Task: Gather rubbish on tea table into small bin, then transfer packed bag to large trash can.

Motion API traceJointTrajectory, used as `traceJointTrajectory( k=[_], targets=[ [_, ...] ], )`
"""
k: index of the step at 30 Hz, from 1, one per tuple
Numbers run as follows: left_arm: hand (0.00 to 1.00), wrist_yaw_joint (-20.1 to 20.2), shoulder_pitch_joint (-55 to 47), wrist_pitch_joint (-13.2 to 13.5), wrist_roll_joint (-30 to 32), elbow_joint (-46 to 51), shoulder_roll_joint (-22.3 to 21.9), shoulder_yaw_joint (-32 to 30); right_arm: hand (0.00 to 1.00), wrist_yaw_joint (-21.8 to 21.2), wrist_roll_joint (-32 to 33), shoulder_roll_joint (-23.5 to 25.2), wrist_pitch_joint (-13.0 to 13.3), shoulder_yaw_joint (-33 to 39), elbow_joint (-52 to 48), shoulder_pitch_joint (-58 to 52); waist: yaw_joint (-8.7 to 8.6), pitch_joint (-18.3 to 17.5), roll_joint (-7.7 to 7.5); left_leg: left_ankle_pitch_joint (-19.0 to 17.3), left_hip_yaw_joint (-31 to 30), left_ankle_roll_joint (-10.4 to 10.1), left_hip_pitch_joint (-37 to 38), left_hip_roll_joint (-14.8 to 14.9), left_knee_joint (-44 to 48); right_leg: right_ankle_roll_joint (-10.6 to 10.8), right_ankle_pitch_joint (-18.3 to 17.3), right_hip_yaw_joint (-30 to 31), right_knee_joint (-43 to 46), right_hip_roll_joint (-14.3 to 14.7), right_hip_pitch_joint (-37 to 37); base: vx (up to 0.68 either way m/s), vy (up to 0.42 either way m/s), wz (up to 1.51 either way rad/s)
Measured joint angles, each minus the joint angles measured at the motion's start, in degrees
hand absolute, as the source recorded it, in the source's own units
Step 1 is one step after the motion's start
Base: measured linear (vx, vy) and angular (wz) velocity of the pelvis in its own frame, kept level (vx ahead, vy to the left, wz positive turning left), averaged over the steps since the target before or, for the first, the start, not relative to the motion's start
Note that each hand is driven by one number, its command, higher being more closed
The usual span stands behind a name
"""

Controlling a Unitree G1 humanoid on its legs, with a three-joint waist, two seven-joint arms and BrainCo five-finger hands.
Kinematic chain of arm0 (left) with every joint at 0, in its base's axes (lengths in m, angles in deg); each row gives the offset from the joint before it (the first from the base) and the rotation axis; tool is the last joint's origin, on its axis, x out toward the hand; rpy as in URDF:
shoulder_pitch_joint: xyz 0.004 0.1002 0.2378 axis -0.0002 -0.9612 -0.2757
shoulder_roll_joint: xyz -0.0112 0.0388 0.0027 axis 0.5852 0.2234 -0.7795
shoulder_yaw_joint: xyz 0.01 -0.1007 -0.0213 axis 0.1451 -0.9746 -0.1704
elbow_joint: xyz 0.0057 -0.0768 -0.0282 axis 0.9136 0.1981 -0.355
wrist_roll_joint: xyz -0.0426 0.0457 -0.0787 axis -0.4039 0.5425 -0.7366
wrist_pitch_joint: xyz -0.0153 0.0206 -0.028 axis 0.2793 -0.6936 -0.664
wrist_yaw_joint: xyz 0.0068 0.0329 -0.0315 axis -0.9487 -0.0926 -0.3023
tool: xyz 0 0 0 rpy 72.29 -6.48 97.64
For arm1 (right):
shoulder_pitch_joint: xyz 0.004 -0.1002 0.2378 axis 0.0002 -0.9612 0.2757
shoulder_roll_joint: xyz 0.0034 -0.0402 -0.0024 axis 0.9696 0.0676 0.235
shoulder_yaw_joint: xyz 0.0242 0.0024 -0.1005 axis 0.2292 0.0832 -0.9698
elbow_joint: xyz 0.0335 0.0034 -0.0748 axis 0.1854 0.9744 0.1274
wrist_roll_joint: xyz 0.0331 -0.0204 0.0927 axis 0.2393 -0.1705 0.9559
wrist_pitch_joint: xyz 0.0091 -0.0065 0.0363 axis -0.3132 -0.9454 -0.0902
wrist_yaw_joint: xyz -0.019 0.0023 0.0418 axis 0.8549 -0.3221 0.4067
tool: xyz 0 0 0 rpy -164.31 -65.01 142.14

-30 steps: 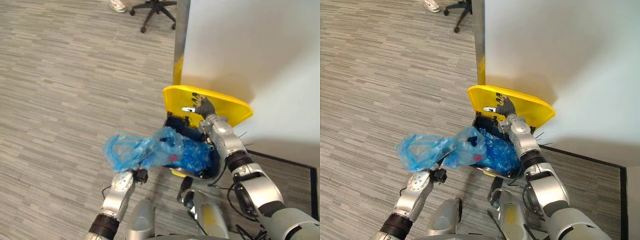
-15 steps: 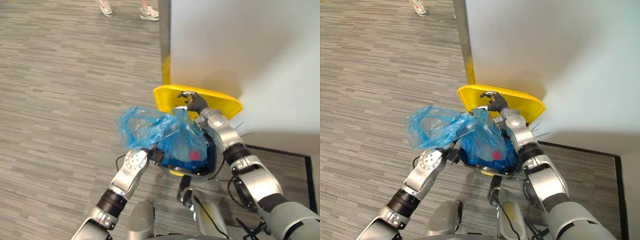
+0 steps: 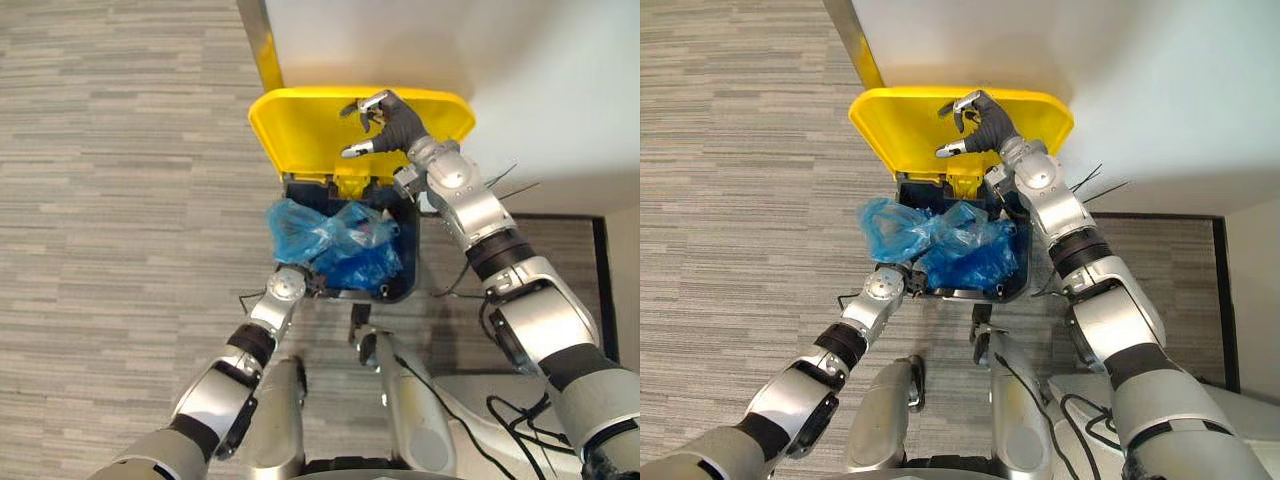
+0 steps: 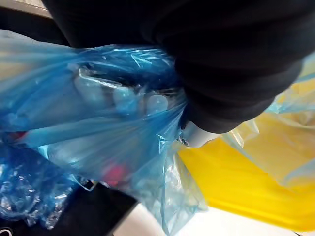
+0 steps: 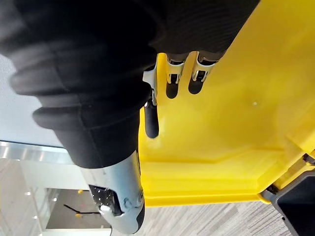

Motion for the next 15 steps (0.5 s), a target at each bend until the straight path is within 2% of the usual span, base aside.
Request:
traceJointTrajectory(
  k=[8, 13, 15],
  targets=[
    [0.00, 0.5, 1.1, -3.3, 4.7, -3.4, -0.2, -1.2, 0.00, 1.6, 0.0, -0.8, 0.1, 0.1, -0.5, -1.8, -0.58, 0.6, -0.13, 0.0, 0.7, 0.0, -0.1, -0.1, -0.3, -0.8, 0.6, 0.1, 1.1, -0.4, -1.0, 0.02, 0.020, -0.03],
    [0.00, 3.0, 0.8, -6.6, 8.8, -4.2, -0.2, -2.6, 0.00, 3.6, -3.0, -0.7, 0.2, 6.3, -4.8, -12.5, -0.82, 0.5, -0.14, 0.0, -2.3, 0.0, 1.0, -1.3, 0.1, -0.3, -0.7, -2.0, 2.5, -2.3, 1.3, -0.01, 0.013, 0.28],
    [0.00, 3.4, -0.7, -7.1, 9.2, -4.1, -0.3, -4.0, 0.00, 3.6, -3.6, -0.3, -0.2, 7.6, -5.8, -15.2, -0.58, 0.5, -0.18, 0.0, -2.5, 0.1, 2.1, -1.5, 0.1, 0.0, -1.3, -2.2, 3.1, -2.7, 2.5, -0.03, 0.005, 0.21]
  ],
)
